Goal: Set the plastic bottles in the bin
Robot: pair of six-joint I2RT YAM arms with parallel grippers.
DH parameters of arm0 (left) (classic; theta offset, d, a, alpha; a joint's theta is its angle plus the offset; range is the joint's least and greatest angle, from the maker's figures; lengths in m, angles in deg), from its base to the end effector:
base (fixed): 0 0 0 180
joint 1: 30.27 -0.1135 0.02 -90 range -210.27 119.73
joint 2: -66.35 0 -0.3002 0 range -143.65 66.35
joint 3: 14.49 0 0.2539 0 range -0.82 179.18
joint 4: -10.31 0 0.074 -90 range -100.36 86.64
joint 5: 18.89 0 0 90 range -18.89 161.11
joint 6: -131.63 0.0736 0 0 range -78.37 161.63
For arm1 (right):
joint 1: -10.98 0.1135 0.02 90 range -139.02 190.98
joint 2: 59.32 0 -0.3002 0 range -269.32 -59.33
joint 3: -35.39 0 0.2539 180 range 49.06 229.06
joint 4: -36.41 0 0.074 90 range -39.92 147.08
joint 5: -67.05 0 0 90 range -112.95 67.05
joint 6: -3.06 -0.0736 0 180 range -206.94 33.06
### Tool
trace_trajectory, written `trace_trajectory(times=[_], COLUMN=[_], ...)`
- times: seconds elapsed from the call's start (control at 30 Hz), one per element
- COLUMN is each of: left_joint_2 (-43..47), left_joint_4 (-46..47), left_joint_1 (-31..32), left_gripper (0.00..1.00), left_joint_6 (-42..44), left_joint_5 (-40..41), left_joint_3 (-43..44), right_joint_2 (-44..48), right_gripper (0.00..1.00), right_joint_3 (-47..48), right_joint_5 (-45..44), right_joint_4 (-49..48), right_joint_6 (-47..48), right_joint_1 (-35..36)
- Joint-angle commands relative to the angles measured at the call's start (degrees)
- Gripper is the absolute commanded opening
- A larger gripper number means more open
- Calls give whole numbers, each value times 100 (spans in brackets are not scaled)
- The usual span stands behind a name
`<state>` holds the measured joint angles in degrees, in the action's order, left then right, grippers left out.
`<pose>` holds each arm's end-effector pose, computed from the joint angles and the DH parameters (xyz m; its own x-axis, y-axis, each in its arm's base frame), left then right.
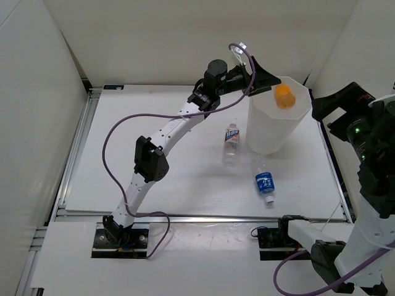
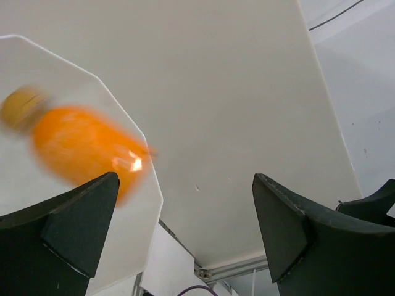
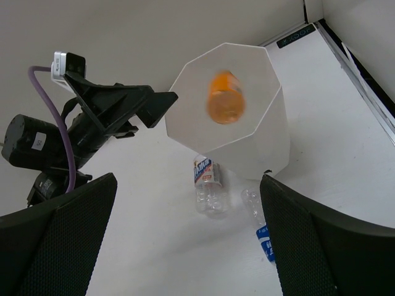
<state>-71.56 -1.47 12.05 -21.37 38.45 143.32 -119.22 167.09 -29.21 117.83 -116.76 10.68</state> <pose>0.4288 -0.4442 0.4203 -0.8096 -0.2773 -0.5174 0.5297 0.0346 -0.8475 0.0938 -0.0085 0.5898 -0.0889 0.4948 -0.8645 0.1809 0.8615 0.4745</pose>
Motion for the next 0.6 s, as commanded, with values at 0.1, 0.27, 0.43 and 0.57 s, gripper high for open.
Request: trace_trajectory(times=[0.1, 0.27, 0.43, 0.57], left_joint_2=[264, 825, 2885, 4217], left_joint_4=[-22, -311, -637, -743], left_joint_1=[21, -224, -628, -796], left_gripper=[100, 100, 100, 100], left_joint_6=[139, 753, 2376, 2986], left_joint_5=[-152, -319, -58, 585], left_joint_3=[53, -551, -2737, -4654], right_joint_2=[74, 268, 1268, 2050], right_gripper=[100, 100, 100, 100], right_joint_3=[-150, -1287, -3345, -4936], right_joint_5=[20, 326, 669, 530], right_joint_4=[-209, -130, -322, -648], right_joint_6=[29, -31, -586, -595], right_joint_1=[3, 3, 3, 3])
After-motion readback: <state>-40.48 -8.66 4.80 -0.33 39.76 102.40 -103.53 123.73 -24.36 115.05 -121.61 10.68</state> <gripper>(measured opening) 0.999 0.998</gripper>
